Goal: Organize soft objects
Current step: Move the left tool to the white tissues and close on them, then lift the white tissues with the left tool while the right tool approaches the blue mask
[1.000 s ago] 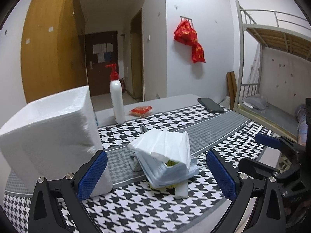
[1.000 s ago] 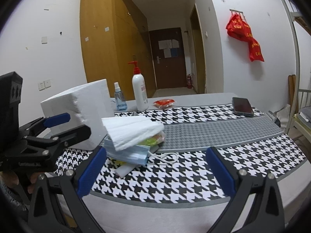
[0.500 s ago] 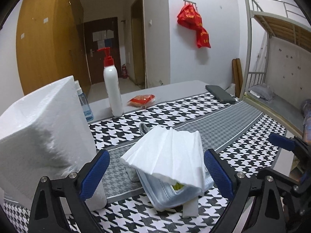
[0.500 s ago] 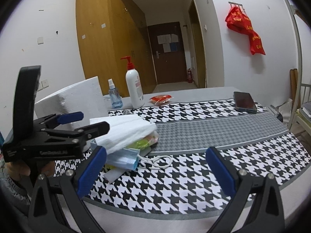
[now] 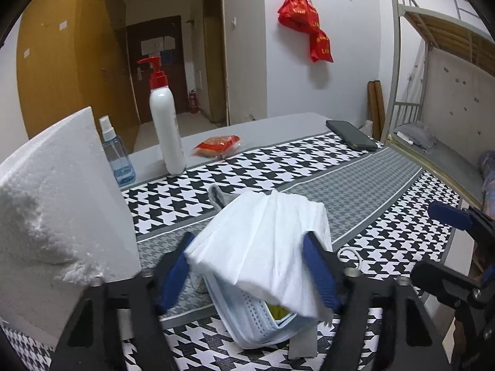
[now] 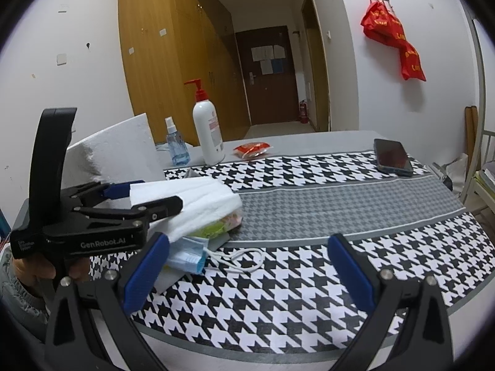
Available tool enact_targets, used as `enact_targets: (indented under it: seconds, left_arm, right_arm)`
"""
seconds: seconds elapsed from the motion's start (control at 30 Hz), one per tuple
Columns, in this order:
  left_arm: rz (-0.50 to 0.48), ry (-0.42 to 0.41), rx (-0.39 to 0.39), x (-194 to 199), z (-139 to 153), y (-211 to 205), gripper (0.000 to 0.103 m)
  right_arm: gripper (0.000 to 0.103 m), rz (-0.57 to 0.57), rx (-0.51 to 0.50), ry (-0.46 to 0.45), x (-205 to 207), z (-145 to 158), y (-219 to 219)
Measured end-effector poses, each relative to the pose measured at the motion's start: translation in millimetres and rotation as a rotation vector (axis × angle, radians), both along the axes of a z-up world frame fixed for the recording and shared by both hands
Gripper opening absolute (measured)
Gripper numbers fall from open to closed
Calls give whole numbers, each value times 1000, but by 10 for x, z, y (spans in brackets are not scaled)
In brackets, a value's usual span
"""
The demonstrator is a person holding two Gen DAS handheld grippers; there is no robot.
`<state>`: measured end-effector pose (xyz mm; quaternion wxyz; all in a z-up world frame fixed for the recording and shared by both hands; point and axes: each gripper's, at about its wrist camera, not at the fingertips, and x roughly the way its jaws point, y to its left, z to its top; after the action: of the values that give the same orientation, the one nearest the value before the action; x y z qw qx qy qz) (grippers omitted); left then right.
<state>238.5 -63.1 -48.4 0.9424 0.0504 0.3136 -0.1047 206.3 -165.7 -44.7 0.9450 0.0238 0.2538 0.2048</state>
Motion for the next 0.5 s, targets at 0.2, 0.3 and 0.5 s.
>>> enact_targets:
  seconds: [0.2, 0.3, 0.5]
  left_arm:
    - [-21, -7, -17, -12, 13, -10, 39]
    - [-40, -27, -35, -52, 59, -13, 27]
    - [-80, -24, -94, -122, 125, 19, 9]
  right_arm:
    - [103, 1, 6, 15, 61, -37, -15]
    - [103, 3, 9, 24, 69, -53, -13]
    - [103, 5, 12, 23, 66, -41, 7]
